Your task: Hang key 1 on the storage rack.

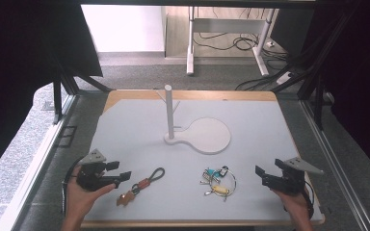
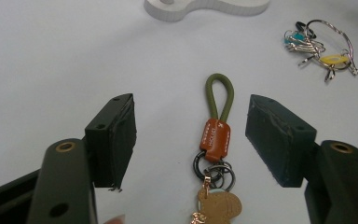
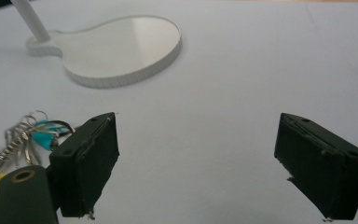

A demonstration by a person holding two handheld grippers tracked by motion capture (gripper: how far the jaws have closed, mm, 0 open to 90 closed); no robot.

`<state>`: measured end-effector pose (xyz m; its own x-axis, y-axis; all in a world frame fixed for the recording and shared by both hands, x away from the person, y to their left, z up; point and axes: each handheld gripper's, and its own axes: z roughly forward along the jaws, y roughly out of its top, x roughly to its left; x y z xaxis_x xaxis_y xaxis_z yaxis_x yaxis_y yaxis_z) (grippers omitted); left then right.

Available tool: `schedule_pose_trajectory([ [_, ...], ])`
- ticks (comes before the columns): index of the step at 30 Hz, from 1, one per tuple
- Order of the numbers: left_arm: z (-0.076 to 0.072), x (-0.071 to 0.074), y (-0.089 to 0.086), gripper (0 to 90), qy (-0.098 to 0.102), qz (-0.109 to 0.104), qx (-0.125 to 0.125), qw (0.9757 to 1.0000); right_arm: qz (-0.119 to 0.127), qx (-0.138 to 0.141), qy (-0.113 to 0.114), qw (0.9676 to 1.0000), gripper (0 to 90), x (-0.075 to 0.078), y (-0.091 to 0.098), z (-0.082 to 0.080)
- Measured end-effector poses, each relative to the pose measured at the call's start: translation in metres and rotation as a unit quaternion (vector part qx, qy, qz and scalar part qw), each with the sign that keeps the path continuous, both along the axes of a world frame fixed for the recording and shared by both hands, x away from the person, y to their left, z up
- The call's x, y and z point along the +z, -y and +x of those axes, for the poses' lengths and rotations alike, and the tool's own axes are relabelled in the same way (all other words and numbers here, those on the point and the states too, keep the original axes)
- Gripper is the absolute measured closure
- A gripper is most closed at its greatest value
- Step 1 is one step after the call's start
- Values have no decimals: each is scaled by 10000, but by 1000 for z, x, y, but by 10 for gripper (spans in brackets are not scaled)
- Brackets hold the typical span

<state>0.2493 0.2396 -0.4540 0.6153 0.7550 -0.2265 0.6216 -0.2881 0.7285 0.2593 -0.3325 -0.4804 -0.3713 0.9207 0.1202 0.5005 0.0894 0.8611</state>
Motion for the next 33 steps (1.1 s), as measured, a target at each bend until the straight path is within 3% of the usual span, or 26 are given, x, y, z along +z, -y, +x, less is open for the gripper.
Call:
schedule_pose_trajectory([
  [4,0,-1,2,330,-16,13,-46,10000,-56,32,90,9999,139,1,1,-2],
  [15,-1,-1,-3,321,0,-107,-139,9998,3,187,-175,9997,181,-6,-1,1],
  [18,-2,-1,-5,320,-9,-129,-117,9998,-238,272,-220,9991,182,-10,-5,2],
  [29,-5,1,-12,324,-57,-203,-142,9997,-105,142,-291,9994,196,-9,0,4],
  [33,-3,-4,-8,325,-104,-132,-155,9997,-83,95,-299,9995,202,-5,1,4],
])
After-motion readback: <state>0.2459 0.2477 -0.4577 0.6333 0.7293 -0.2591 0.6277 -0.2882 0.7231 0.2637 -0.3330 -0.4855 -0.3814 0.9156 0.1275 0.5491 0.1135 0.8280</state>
